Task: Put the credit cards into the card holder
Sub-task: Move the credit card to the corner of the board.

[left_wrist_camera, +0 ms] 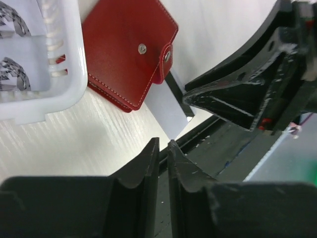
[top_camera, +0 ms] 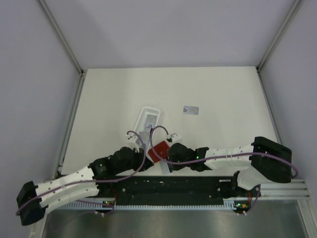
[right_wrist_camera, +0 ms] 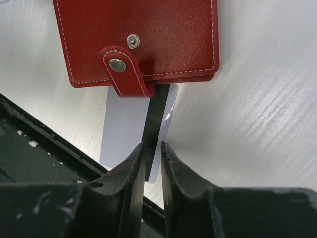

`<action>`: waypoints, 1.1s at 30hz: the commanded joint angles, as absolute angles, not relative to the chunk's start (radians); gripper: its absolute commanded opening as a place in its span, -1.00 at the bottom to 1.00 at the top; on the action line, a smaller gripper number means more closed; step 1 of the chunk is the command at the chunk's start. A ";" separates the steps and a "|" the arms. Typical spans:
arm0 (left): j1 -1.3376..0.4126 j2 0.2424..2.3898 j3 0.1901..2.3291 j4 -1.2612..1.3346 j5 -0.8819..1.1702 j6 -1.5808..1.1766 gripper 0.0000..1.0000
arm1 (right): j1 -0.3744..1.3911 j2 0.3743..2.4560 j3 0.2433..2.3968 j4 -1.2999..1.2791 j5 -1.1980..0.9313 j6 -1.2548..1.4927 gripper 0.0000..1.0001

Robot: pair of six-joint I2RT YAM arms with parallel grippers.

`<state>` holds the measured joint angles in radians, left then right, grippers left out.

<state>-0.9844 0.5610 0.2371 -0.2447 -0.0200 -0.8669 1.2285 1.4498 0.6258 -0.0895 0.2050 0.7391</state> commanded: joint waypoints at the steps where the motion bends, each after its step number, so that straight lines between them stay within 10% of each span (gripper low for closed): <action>1: -1.089 0.690 0.248 -0.129 -0.159 -0.957 -0.75 | 1.239 1.463 0.589 -0.117 0.160 0.772 -0.62; 5: -1.135 0.790 0.256 -0.085 -0.193 -1.005 -1.00 | 1.239 1.466 0.578 -0.106 0.146 0.779 -0.63; 33: -1.207 1.071 0.299 -0.034 -0.227 -1.109 -1.00 | 1.239 1.474 0.554 -0.052 0.091 0.807 -0.67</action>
